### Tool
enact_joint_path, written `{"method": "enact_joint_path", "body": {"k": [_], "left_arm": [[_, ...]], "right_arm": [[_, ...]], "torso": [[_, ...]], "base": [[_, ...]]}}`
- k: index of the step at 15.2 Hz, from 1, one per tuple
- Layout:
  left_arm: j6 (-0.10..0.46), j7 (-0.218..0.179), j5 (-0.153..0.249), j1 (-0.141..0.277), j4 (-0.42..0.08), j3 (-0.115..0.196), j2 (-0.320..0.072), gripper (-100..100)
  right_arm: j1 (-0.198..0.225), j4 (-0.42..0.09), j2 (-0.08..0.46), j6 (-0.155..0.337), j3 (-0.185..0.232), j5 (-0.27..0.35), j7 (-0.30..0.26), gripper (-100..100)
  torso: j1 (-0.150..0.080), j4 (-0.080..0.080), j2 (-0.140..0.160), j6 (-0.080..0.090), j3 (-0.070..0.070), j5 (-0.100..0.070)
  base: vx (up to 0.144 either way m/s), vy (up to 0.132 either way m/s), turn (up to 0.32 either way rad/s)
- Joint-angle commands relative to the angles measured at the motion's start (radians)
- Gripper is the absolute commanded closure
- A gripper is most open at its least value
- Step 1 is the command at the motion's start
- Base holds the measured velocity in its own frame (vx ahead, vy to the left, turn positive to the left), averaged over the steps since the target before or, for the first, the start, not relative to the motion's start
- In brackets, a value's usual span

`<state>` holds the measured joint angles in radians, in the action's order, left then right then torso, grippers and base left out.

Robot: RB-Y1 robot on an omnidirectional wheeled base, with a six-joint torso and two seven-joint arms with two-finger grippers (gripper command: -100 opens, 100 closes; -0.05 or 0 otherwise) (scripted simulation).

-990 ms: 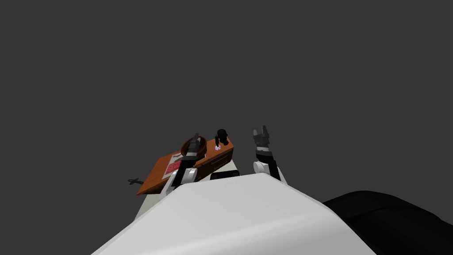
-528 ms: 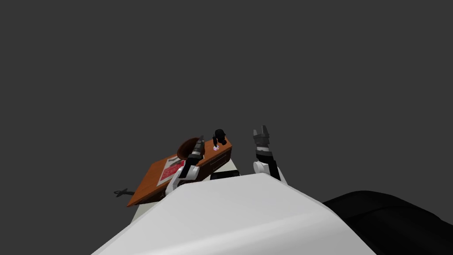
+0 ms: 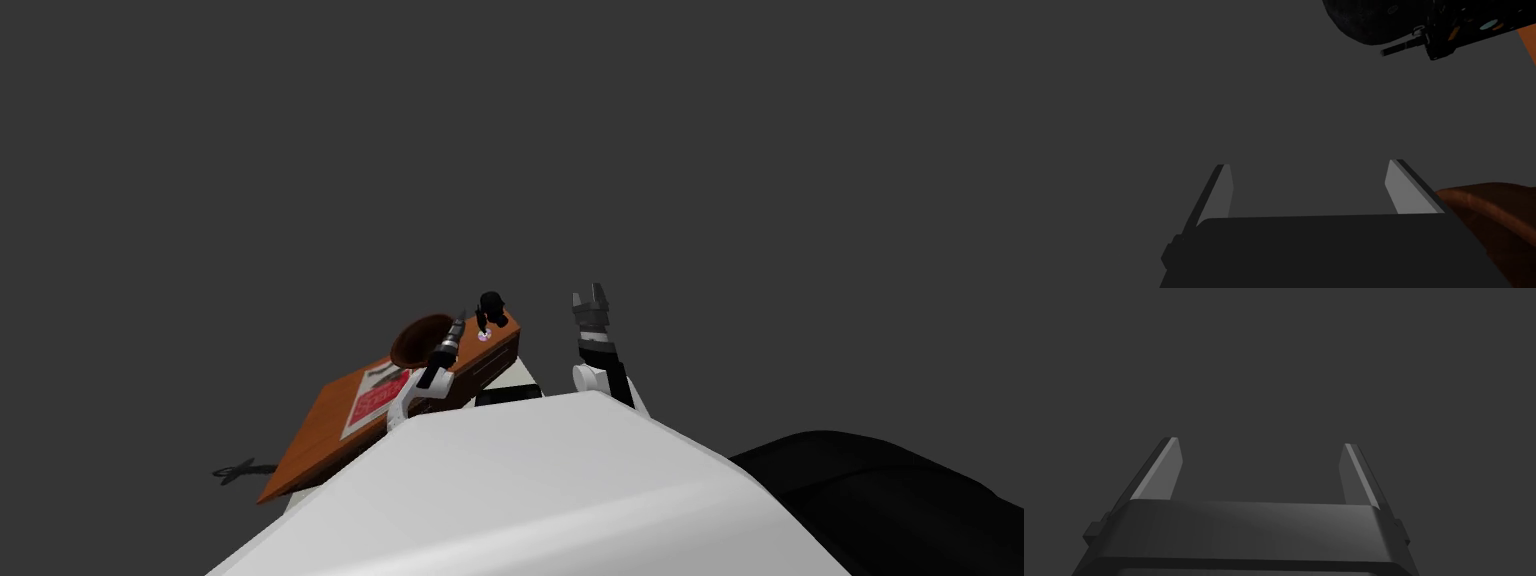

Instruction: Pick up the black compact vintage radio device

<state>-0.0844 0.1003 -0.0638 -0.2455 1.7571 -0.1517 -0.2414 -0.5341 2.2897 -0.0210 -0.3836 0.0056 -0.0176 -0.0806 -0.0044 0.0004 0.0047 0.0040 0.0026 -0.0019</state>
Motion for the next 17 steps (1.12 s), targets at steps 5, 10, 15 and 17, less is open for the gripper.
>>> {"method": "enact_joint_path", "body": {"k": [5, 10, 15, 17], "left_arm": [[0.084, 0.000, -0.011, 0.077, -0.126, -0.019, -0.024, -100], [0.160, 0.000, -0.022, 0.148, -0.227, -0.038, -0.045, -100], [0.238, 0.000, -0.033, 0.221, -0.326, -0.058, -0.064, -100], [0.238, 0.000, -0.033, 0.221, -0.358, -0.058, -0.064, -100]], "right_arm": [[0.000, 0.000, 0.000, 0.000, 0.000, 0.000, 0.000, 0], [0.000, 0.000, 0.000, 0.000, 0.001, 0.000, 0.000, 0], [0.000, 0.000, 0.000, 0.000, 0.001, 0.000, 0.000, 0], [0.000, 0.000, 0.000, 0.000, 0.001, 0.000, 0.000, 0]], "torso": [[0.000, 0.000, 0.000, 0.001, 0.000, 0.000], [-0.001, 0.000, 0.000, 0.001, 0.000, 0.000], [-0.002, 0.000, 0.000, 0.001, 0.000, -0.001], [-0.002, 0.000, 0.000, 0.001, 0.000, -0.001]], "base": [[-0.016, 0.019, -0.154], [-0.018, 0.022, -0.180], [-0.015, 0.013, -0.146], [-0.015, 0.015, -0.130]]}}
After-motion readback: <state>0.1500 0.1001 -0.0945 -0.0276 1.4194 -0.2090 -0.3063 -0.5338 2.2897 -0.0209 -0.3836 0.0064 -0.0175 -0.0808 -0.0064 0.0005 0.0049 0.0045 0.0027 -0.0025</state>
